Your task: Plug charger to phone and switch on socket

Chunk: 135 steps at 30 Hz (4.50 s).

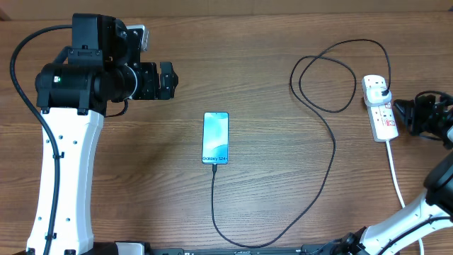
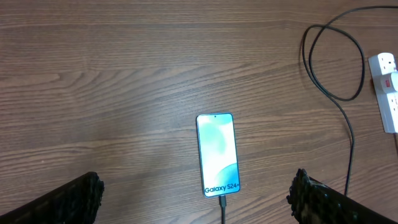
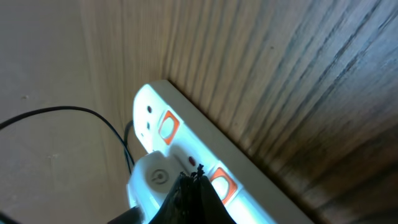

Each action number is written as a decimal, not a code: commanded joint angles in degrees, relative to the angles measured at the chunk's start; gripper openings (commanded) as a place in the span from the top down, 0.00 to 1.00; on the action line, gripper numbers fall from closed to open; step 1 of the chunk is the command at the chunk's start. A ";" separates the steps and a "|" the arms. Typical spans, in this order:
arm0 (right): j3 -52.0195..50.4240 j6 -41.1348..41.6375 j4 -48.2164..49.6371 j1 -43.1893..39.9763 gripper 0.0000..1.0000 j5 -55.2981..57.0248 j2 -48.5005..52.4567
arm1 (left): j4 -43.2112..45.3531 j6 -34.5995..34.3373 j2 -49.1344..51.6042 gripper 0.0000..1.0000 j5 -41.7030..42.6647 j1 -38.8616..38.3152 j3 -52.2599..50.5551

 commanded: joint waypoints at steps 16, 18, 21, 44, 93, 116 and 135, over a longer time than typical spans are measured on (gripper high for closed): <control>0.37 -0.04 0.76 1.18 0.96 -1.92 2.19 | 0.09 0.26 0.13 0.00 -0.15 -0.37 0.55; 0.35 -0.04 0.44 1.66 0.96 -1.92 2.19 | 0.09 0.26 0.13 0.00 -0.15 -0.37 0.55; 0.22 -0.07 -0.33 1.99 0.96 -1.88 2.19 | 0.04 0.26 0.13 0.00 -0.15 -0.37 0.55; -0.39 -0.94 -4.70 4.46 0.96 1.81 2.19 | 0.07 0.26 0.13 0.00 -0.15 -0.37 0.55; 2.40 -20.06 -29.35 12.11 0.96 2.78 -47.28 | 0.07 0.26 0.13 0.00 -0.15 -0.37 0.55; 7.30 -21.11 -47.65 60.65 0.60 36.52 -58.01 | 0.07 0.26 0.13 0.00 -0.15 -0.37 0.55; 7.26 -20.96 -50.31 60.65 0.00 36.06 -57.94 | 0.07 0.26 0.13 0.00 -0.15 -0.37 0.55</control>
